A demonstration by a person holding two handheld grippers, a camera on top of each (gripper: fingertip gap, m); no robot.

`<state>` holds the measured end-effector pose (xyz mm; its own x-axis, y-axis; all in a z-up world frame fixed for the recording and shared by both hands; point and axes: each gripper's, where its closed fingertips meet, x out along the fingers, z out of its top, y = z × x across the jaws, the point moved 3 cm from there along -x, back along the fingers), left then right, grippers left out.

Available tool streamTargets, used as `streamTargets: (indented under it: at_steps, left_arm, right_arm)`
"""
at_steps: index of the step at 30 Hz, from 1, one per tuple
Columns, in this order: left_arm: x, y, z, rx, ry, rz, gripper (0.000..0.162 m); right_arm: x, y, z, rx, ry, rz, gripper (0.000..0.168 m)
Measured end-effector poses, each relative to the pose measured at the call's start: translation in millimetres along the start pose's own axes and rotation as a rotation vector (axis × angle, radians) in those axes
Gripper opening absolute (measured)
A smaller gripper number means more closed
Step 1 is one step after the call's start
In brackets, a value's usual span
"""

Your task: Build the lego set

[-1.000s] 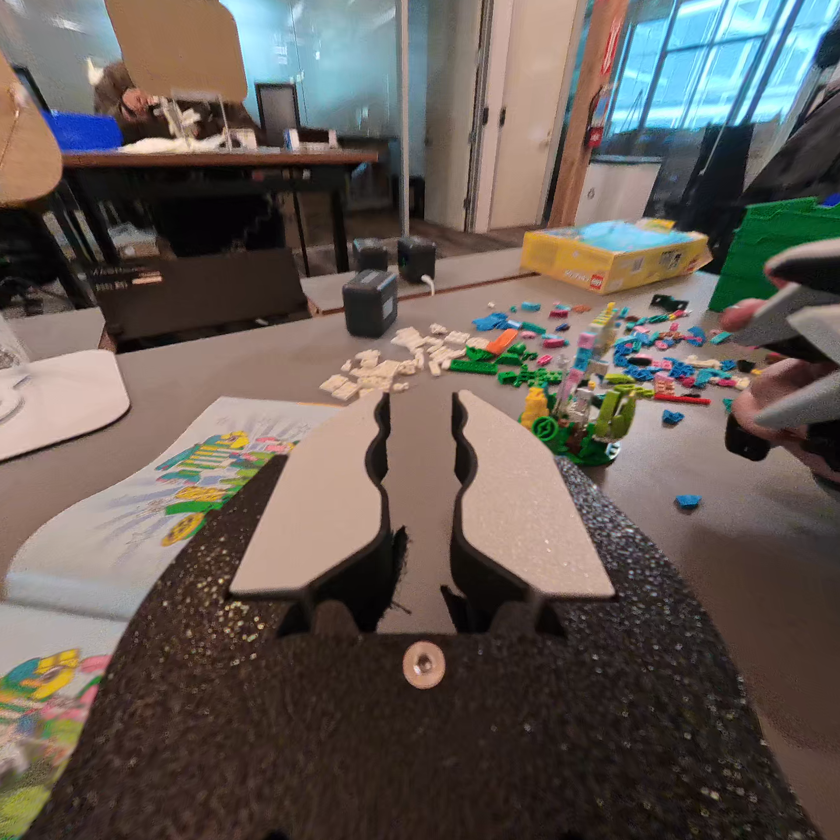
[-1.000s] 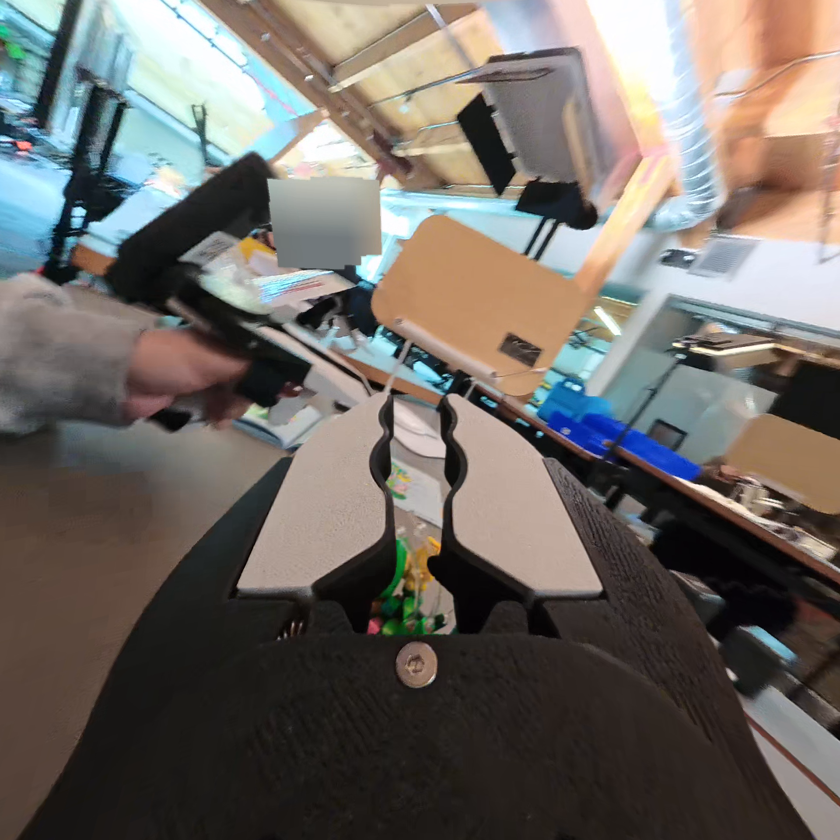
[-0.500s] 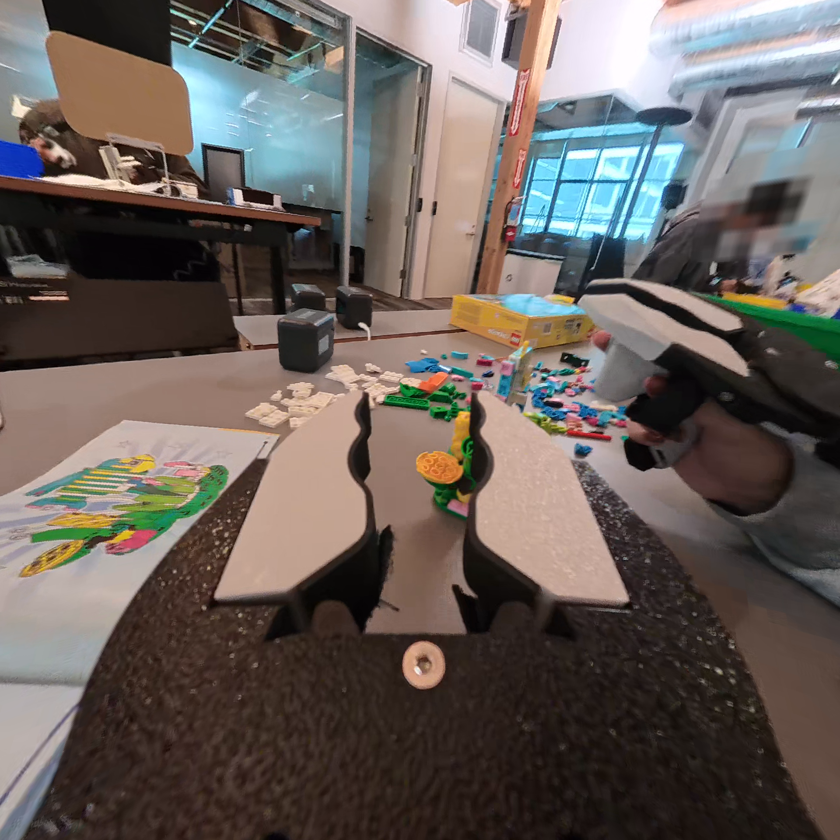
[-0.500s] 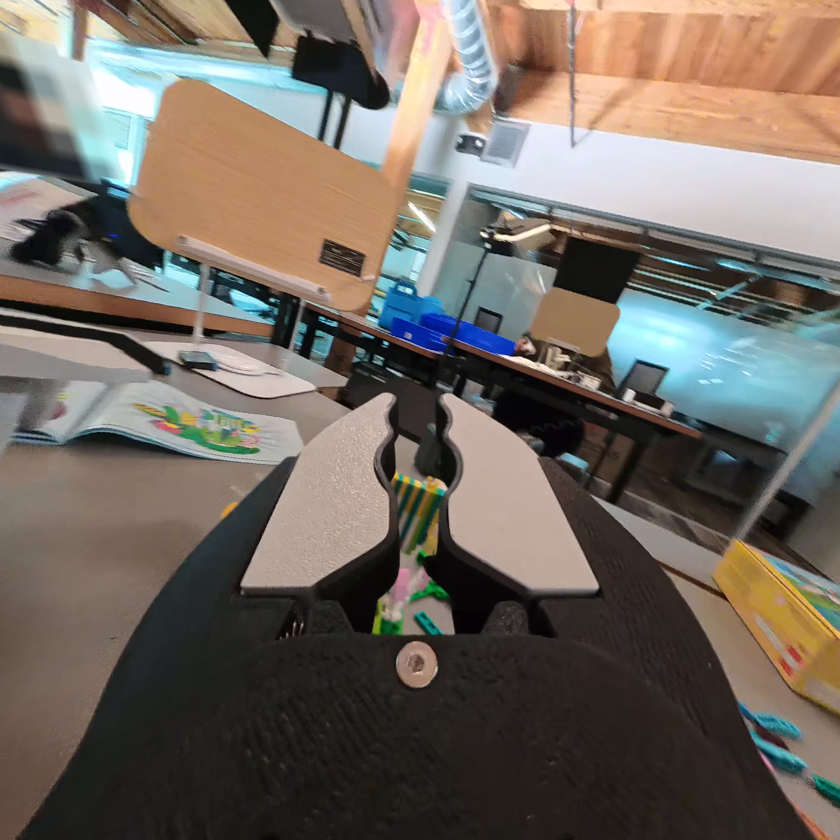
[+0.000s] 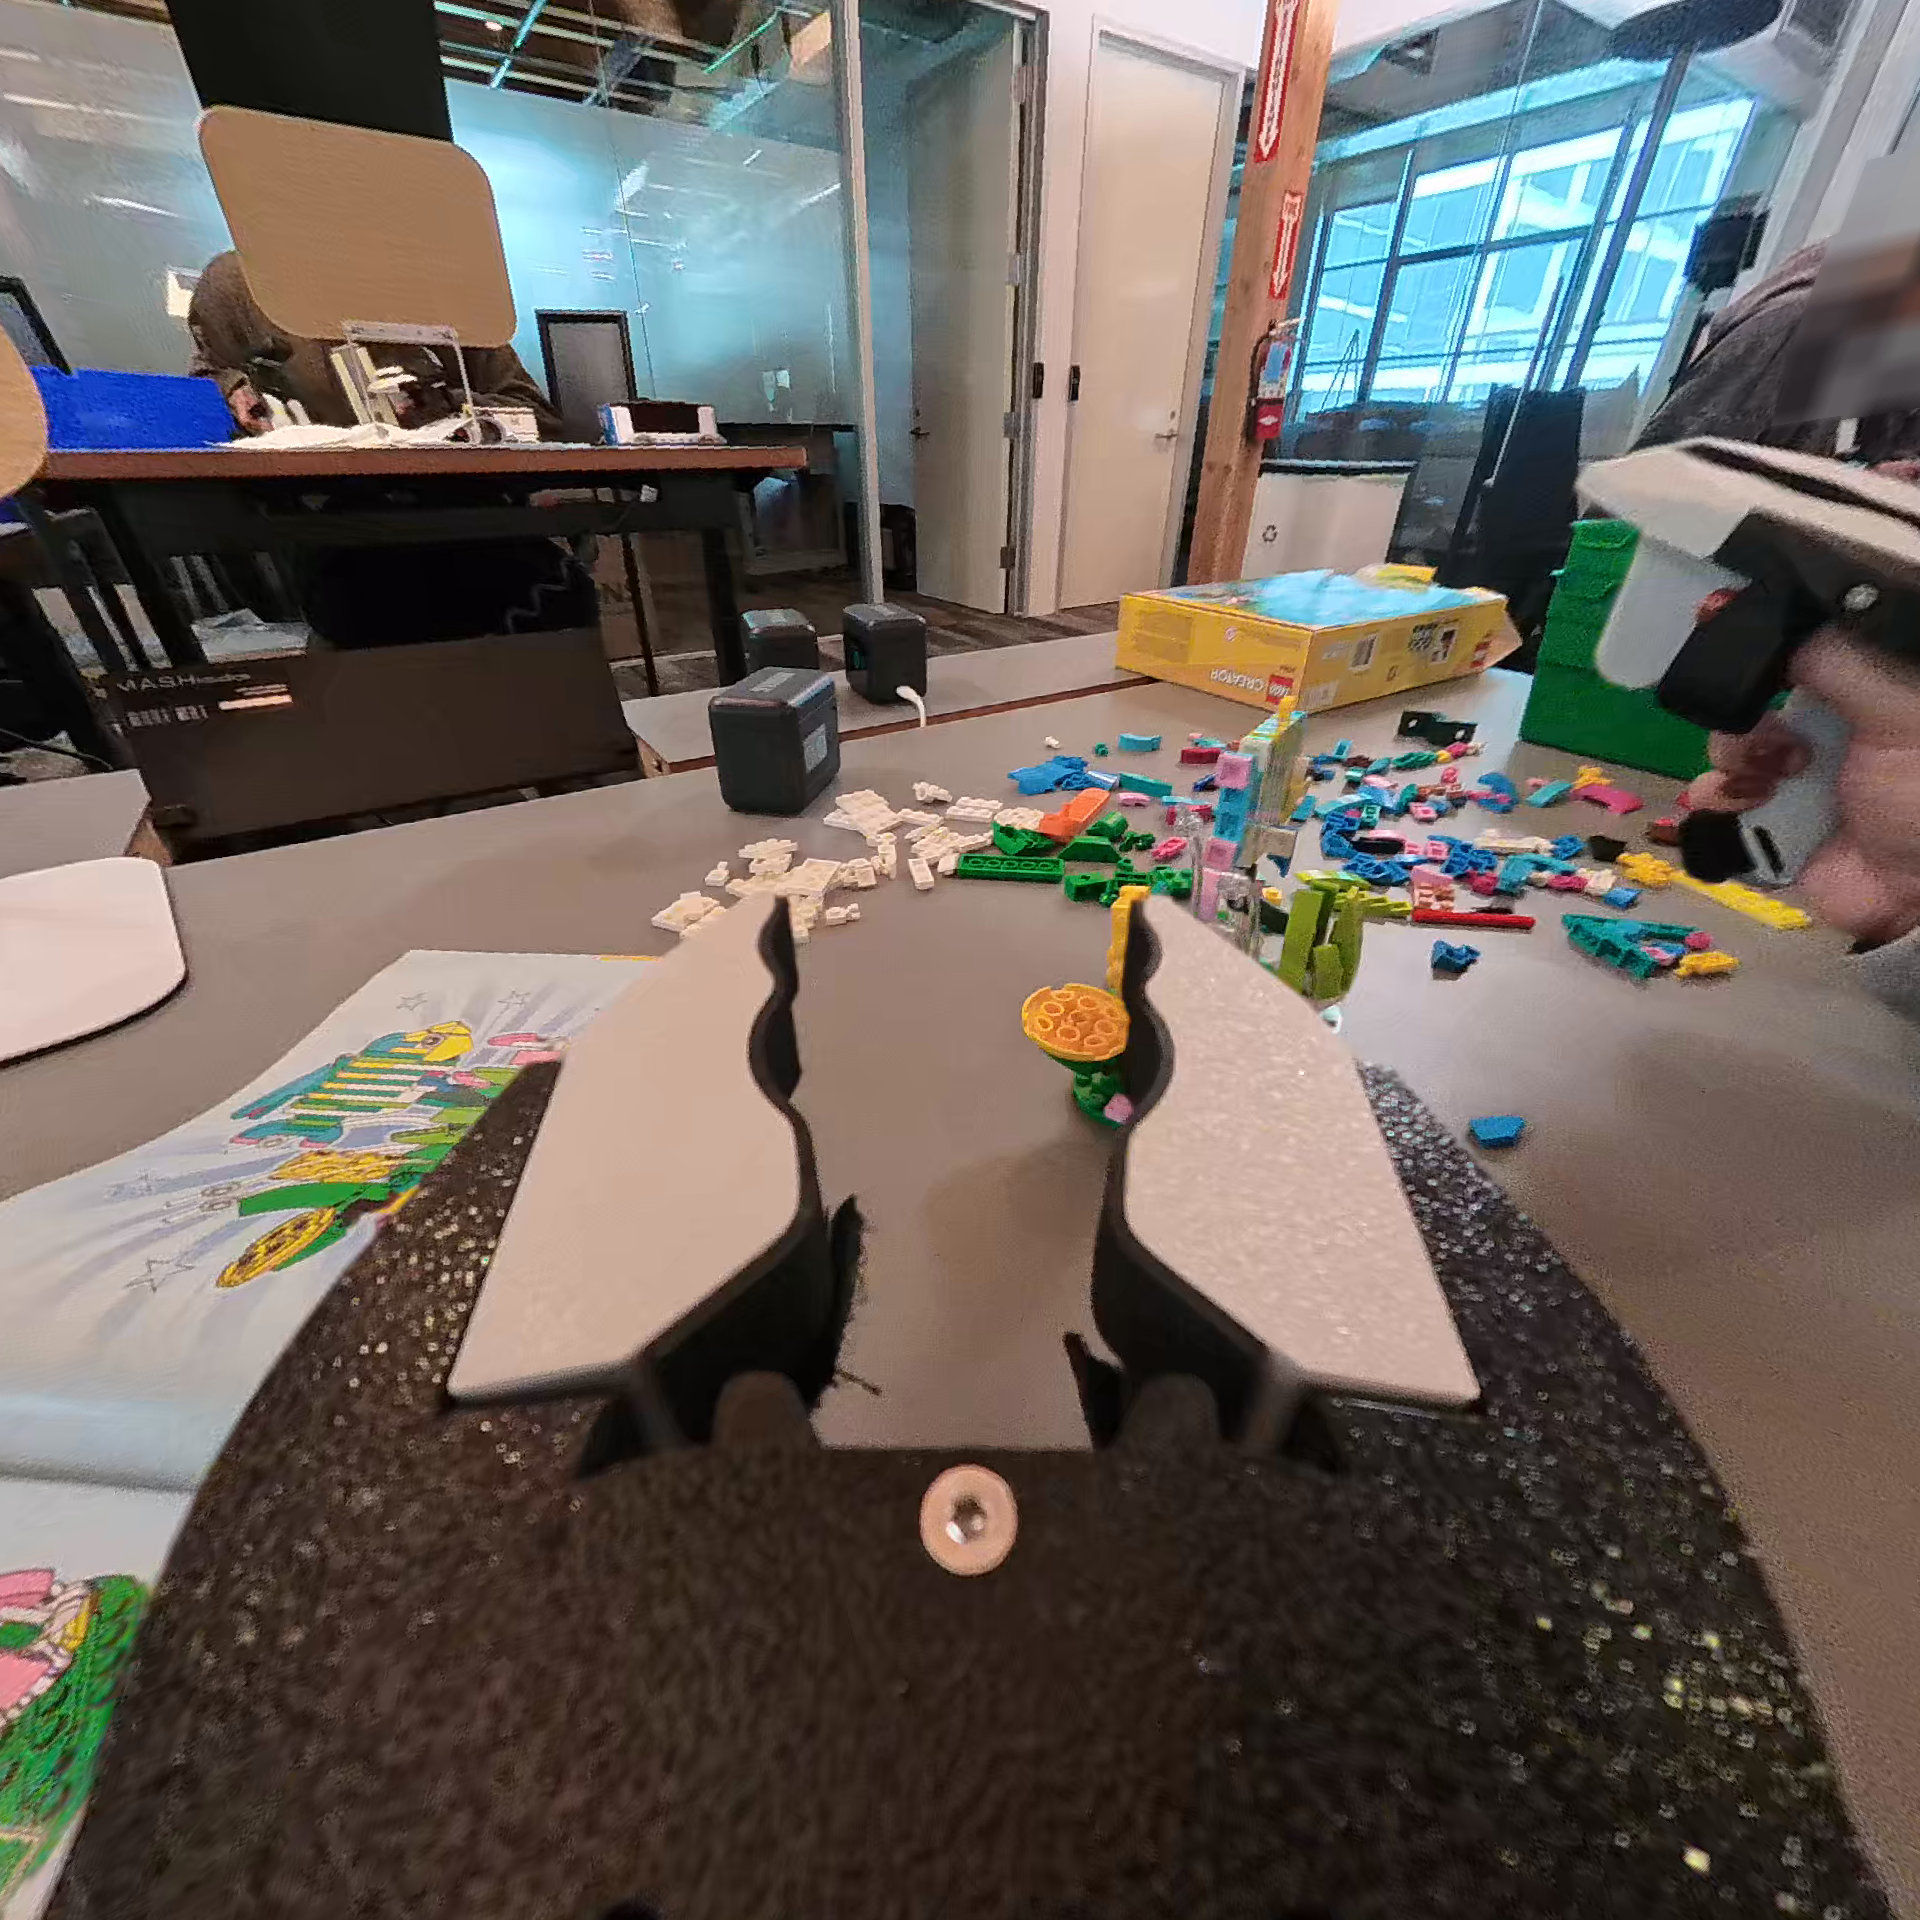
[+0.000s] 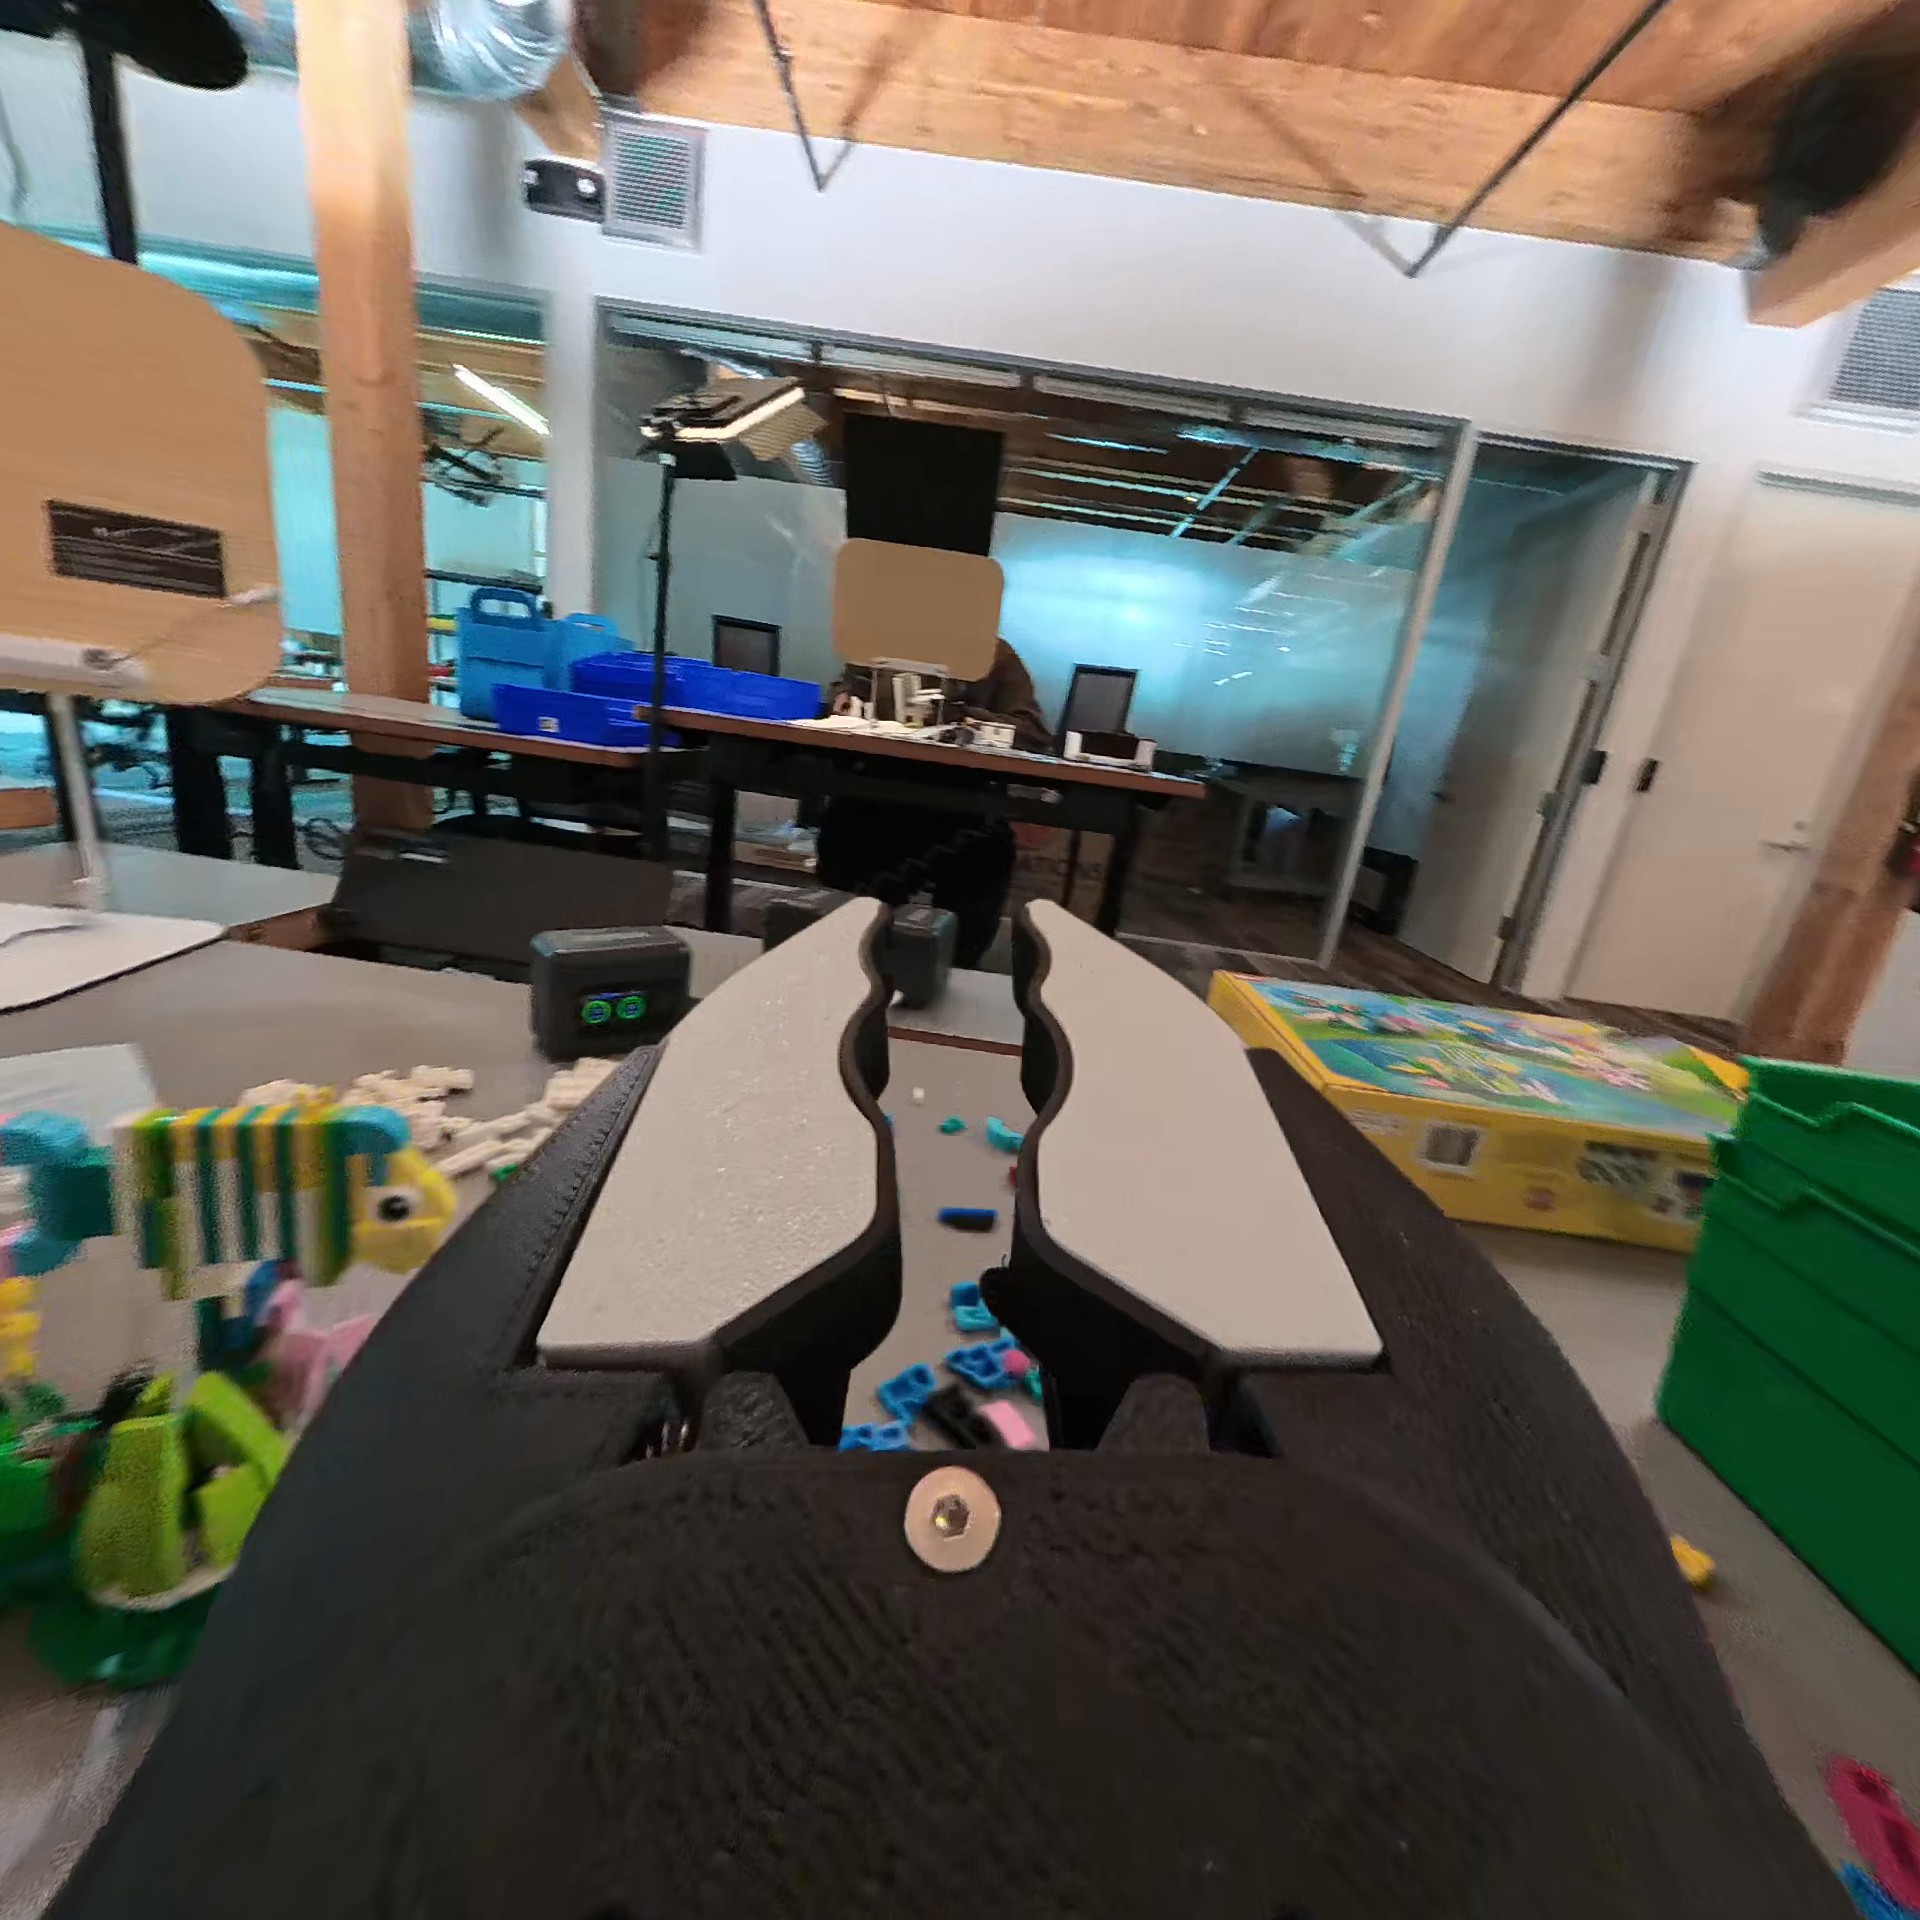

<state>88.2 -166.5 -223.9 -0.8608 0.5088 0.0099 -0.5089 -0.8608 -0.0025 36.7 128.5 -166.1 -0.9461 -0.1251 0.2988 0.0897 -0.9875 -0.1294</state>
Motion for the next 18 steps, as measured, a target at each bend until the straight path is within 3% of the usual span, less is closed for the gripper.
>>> streamTargets:
  at_steps: [10, 18]
  left_arm:
    - [2, 0, -4, 0.087, 0.038, 0.039, 0.06]
    - [6, 0, -7, 0.11, 0.062, 0.046, 0.056]
  right_arm:
    - [-12, -64, -4, -0.055, 0.06, -0.074, 0.019]
    - [-11, -68, -68, -0.179, 0.487, 0.313, 0.004]
